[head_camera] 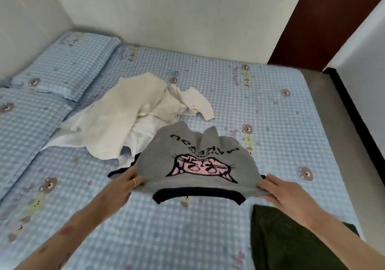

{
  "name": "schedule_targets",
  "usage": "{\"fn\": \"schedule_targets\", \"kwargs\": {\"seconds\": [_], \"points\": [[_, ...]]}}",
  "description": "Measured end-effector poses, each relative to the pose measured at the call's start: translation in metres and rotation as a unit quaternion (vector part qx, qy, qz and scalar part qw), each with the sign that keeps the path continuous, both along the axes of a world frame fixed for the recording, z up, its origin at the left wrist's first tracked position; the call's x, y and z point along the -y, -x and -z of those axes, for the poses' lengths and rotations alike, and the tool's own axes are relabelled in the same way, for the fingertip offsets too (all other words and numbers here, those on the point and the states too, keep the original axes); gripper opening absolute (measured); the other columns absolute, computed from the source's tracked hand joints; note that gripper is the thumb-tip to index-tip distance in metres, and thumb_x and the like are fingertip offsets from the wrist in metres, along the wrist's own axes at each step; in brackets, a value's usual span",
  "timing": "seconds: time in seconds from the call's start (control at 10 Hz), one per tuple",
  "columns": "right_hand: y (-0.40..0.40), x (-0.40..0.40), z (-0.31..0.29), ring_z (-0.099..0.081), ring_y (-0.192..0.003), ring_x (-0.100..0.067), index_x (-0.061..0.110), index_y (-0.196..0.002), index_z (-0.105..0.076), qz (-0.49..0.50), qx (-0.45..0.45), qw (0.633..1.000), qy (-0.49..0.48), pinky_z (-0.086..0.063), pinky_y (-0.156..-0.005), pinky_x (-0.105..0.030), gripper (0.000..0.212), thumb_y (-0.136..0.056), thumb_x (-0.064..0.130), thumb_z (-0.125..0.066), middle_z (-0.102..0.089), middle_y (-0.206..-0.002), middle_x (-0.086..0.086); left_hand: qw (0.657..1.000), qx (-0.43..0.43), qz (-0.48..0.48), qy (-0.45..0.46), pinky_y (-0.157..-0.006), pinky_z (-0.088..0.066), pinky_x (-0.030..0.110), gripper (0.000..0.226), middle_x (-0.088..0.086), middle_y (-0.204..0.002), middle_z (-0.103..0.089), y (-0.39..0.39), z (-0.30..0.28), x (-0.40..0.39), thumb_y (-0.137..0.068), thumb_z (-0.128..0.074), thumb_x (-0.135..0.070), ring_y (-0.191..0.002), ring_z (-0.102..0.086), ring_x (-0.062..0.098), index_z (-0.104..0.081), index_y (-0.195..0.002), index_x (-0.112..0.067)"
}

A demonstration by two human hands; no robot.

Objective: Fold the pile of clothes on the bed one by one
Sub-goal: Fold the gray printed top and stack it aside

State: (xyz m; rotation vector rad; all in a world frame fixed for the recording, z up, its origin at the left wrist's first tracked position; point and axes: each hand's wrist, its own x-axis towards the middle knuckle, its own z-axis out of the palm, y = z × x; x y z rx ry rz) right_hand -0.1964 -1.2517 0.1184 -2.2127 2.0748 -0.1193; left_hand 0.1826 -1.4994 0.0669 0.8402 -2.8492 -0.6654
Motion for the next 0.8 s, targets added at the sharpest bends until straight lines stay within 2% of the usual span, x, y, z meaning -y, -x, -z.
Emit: {"fn": "schedule_targets", "kwargs": {"seconds": [0.1,0.2,0.3,0.4,0.5,0.6,0.7,0.8], "points": [[-0.021,-0.030,0.076,-0.064,-0.075,-0.006,0.029,-0.128,-0.051,0.012,0.018,0.986,-0.164,-0.053,-0.066,-0.018,0.033,-0.095,0.032,-0.052,-0.051,-0.127,0.009,0.994,0.033,-0.076,-0.068,-0.081,-0.035,0.000,0.022,-0.025,-0.104,-0.048,-0.023,0.079,-0.037,-0.093,-0.055,-0.021,-0.086,-0.047,-0.009,-0.058,-0.111,-0.033],[-0.044,-0.047,0.136,-0.064,-0.075,-0.005,0.031,-0.114,-0.061,0.014,0.035,0.976,-0.215,-0.051,-0.056,-0.017,0.032,-0.083,0.028,-0.069,-0.058,-0.115,0.009,0.976,0.105,-0.085,-0.172,-0.080,-0.047,0.014,0.035,0.003,-0.115,-0.059,-0.039,0.136,-0.068,-0.073,-0.078,-0.019,-0.095,-0.061,0.016,-0.068,-0.106,-0.022],[-0.062,-0.065,0.201,-0.059,-0.089,-0.016,0.029,-0.131,-0.046,0.025,0.018,0.958,-0.286,-0.047,-0.065,-0.027,0.036,-0.097,0.020,-0.047,-0.045,-0.129,0.002,0.970,0.219,-0.021,-0.101,-0.044,-0.047,0.014,0.065,0.004,-0.078,-0.067,-0.046,0.189,-0.091,-0.002,-0.090,-0.022,-0.058,-0.063,0.013,-0.074,-0.064,-0.019],[-0.081,-0.085,0.254,-0.055,-0.100,-0.020,0.026,-0.141,-0.034,-0.009,0.022,0.946,-0.324,-0.041,-0.072,-0.028,0.042,-0.099,0.018,-0.038,-0.037,-0.132,0.000,0.957,0.279,0.049,-0.062,-0.039,-0.042,0.014,0.063,0.000,-0.063,-0.062,-0.058,0.233,-0.108,0.004,-0.087,-0.019,-0.051,-0.060,0.014,-0.071,-0.056,-0.017],[-0.097,-0.092,0.277,-0.056,-0.104,-0.019,0.024,-0.142,-0.032,0.052,0.018,0.928,-0.369,-0.041,-0.084,-0.028,0.045,-0.098,0.021,-0.040,-0.037,-0.133,0.000,0.965,0.255,0.066,-0.013,-0.046,-0.047,0.018,0.055,0.003,-0.067,-0.062,-0.079,0.265,-0.113,-0.012,-0.089,-0.010,-0.066,-0.055,0.020,-0.072,-0.064,-0.016],[-0.112,-0.104,0.294,-0.060,-0.104,-0.015,0.014,-0.129,-0.052,0.094,0.026,0.932,-0.348,-0.048,-0.086,-0.037,0.051,-0.082,0.022,-0.067,-0.052,-0.125,-0.006,0.968,0.243,0.067,-0.008,-0.058,-0.052,0.025,0.068,0.006,-0.075,-0.063,-0.095,0.284,-0.108,-0.010,-0.089,-0.014,-0.077,-0.048,0.022,-0.066,-0.075,-0.013],[-0.134,-0.123,0.301,-0.056,-0.108,-0.024,0.014,-0.136,-0.040,0.096,0.070,0.906,-0.406,-0.042,-0.081,-0.033,0.041,-0.095,0.013,-0.045,-0.041,-0.124,-0.004,0.960,0.260,0.096,-0.038,-0.063,-0.052,0.028,0.100,0.007,-0.075,-0.062,-0.105,0.289,-0.097,0.005,-0.087,-0.035,-0.076,-0.053,0.025,-0.052,-0.086,-0.012],[-0.148,-0.126,0.297,-0.061,-0.094,-0.015,0.008,-0.128,-0.045,0.145,0.067,0.909,-0.385,-0.038,-0.063,-0.020,0.052,-0.079,0.011,-0.065,-0.044,-0.126,-0.005,0.960,0.253,0.119,0.022,-0.054,-0.047,0.029,0.062,0.008,-0.073,-0.054,-0.124,0.284,-0.095,-0.025,-0.091,-0.022,-0.073,-0.039,0.024,-0.059,-0.076,-0.010]]}}
